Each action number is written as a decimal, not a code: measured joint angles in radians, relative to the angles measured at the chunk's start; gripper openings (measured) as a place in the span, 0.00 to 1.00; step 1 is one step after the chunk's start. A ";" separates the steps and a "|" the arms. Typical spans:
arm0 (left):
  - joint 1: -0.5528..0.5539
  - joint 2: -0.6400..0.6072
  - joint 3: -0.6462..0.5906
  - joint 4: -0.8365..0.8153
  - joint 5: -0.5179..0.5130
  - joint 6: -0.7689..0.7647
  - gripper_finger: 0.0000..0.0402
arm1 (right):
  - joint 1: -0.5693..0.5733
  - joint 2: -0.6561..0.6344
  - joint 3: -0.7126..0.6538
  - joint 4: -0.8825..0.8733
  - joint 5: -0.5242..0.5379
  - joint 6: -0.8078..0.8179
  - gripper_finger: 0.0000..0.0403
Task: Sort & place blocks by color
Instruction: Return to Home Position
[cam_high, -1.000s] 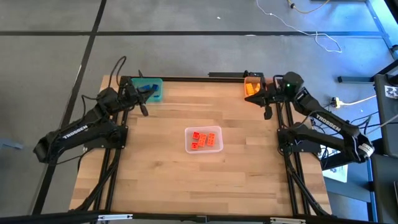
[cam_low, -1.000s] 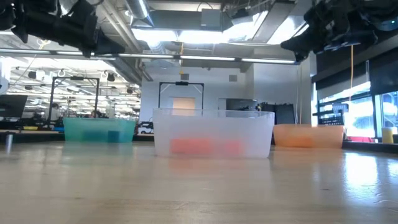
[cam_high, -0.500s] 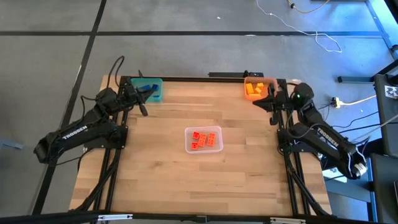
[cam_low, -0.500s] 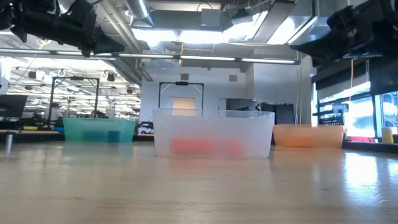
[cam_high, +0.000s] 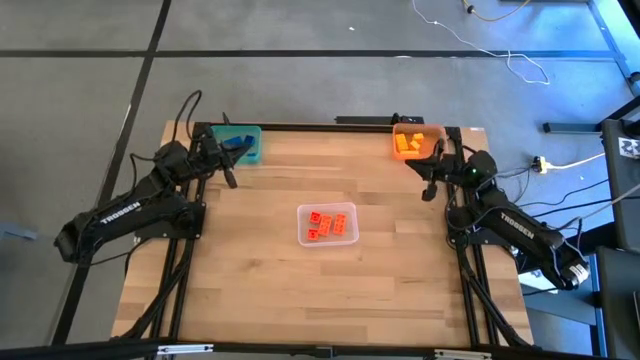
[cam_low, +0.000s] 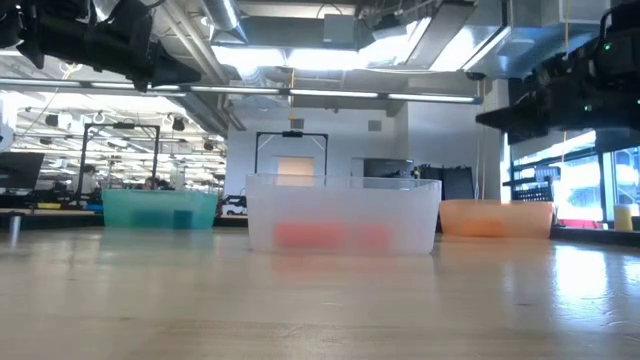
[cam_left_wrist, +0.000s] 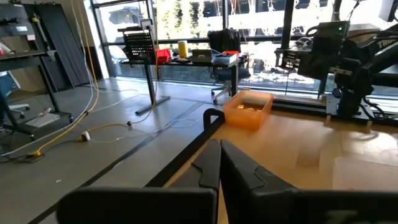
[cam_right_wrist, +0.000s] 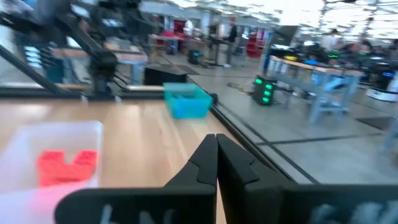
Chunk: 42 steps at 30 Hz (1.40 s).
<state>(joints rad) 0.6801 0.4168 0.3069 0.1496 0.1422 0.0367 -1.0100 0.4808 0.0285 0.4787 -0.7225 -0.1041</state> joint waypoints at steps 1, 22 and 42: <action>0.000 0.000 0.000 -0.002 0.000 0.007 0.00 | 0.000 0.000 -0.011 0.001 0.018 -0.007 0.00; 0.000 0.007 -0.299 0.237 -0.060 0.021 0.00 | 0.000 0.002 -0.022 -0.012 -0.005 -0.056 0.00; 0.000 0.007 -0.299 0.218 -0.100 0.026 0.00 | 0.000 0.002 -0.021 -0.012 -0.004 -0.057 0.00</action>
<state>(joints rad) 0.6804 0.4236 0.0078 0.3679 0.0427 0.0624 -1.0095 0.4831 0.0071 0.4667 -0.7265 -0.1616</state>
